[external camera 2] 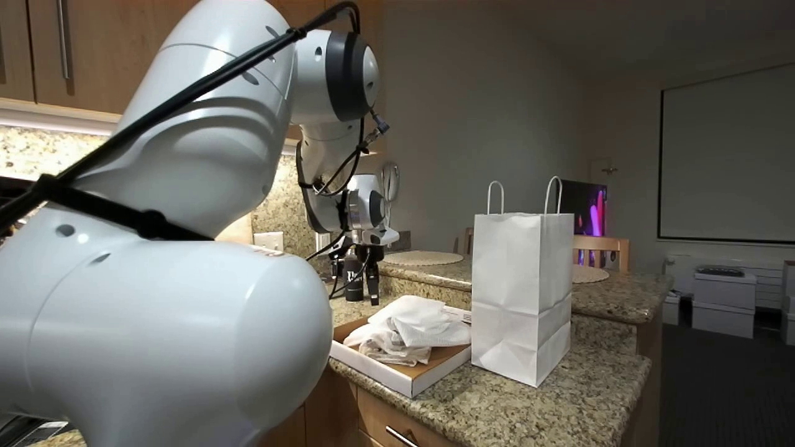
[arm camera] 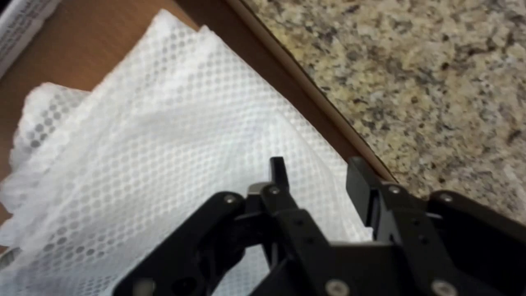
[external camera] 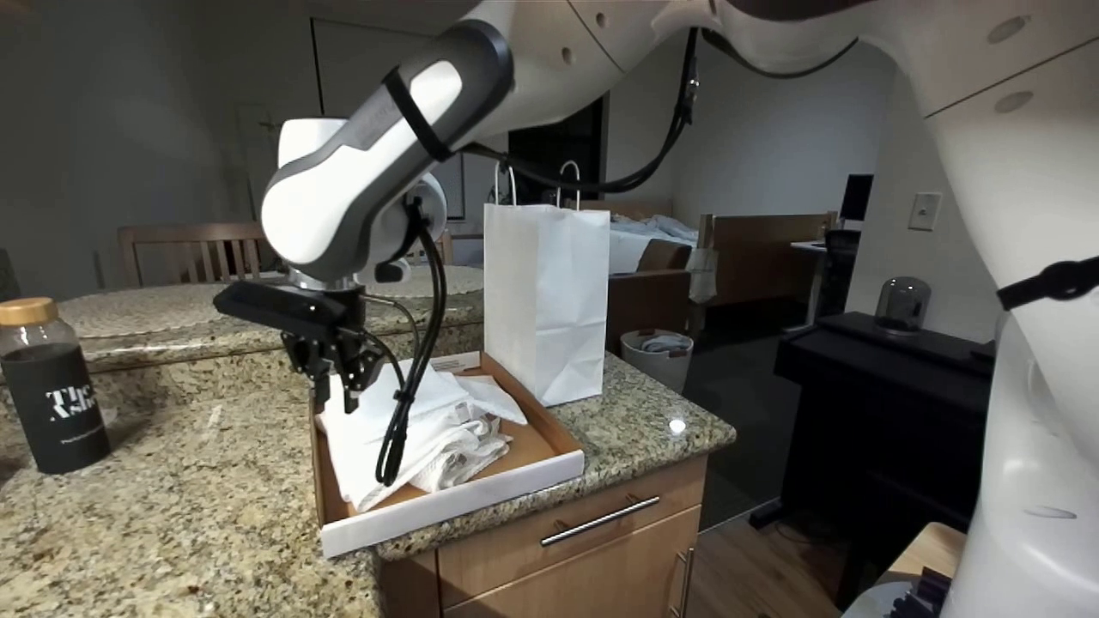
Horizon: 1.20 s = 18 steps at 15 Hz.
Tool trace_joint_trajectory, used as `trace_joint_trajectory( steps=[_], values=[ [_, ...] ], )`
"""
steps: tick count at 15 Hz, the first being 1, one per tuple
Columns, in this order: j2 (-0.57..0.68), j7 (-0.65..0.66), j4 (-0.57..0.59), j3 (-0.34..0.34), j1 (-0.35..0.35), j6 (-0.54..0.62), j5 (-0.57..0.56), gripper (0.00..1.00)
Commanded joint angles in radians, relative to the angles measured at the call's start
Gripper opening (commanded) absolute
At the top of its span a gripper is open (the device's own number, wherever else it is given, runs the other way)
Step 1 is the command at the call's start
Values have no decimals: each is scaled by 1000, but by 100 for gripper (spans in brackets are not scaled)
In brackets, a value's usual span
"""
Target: Put one towel in the bag
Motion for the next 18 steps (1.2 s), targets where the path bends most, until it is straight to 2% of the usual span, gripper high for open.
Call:
trace_joint_trajectory(
  steps=[1,4,6,18],
  values=[
    [21,-18,57,-14,17,-173,-43,75],
    [41,-33,101,-8,10,-257,-61,94],
    [66,-40,138,-5,14,-287,-71,100],
    [223,-66,337,-22,63,-475,-141,100]
  ],
)
